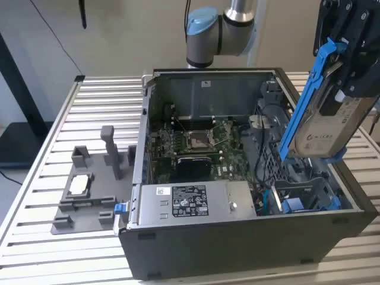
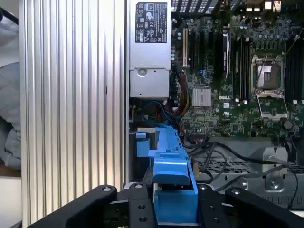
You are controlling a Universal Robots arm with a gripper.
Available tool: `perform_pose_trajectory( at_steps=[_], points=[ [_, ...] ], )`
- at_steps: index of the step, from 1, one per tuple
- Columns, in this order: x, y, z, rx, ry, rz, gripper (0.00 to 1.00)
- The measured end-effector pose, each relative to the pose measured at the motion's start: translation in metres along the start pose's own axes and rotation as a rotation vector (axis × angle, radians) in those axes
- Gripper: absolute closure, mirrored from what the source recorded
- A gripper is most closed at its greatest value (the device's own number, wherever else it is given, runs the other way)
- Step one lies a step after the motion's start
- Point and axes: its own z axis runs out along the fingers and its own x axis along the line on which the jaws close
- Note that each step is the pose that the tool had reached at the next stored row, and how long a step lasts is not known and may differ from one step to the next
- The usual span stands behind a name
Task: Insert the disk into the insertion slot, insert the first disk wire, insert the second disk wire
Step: 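Insert the disk into the insertion slot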
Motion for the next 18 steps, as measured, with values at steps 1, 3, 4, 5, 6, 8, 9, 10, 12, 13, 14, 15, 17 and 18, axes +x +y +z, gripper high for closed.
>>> perform_pose_trajectory(
  at_steps=[1, 3, 4, 5, 6, 8, 9, 10, 12, 13, 14, 15, 17, 18],
  points=[
    [0.0000, 0.0000, 0.0000, 0.0000, -0.0001, 0.000, 0.67],
    [0.0000, 0.0000, 0.0000, 0.0000, -0.0001, 0.000, 0.67],
    [0.0000, 0.0000, 0.0000, 0.0000, 0.0000, 0.000, 0.67],
    [0.0000, 0.0000, 0.0000, 0.0000, -0.0001, 0.000, 0.67],
    [0.0000, 0.0000, 0.0000, 0.0000, 0.0000, 0.000, 0.67],
    [0.0000, 0.0000, 0.0000, 0.0000, 0.0000, 0.000, 0.67],
    [0.0000, 0.0000, 0.0000, 0.0000, 0.0000, 0.000, 0.67],
    [0.0000, 0.0000, 0.0000, 0.0000, 0.0000, 0.000, 0.67],
    [0.0000, 0.0000, 0.0000, 0.0000, 0.0001, 0.000, 0.67],
    [0.0000, 0.0000, 0.0001, 0.0000, 0.0007, 0.000, 0.67],
    [0.0000, 0.0000, 0.0003, 0.0001, 0.0020, 0.000, 0.67],
    [0.0000, -0.0001, 0.0006, 0.0001, 0.0038, 0.000, 0.67],
    [-0.0001, -0.0001, 0.0021, 0.0005, 0.0102, 0.000, 0.67],
    [0.0000, -0.0002, 0.0039, 0.0010, 0.0190, 0.001, 0.67]
  ],
)
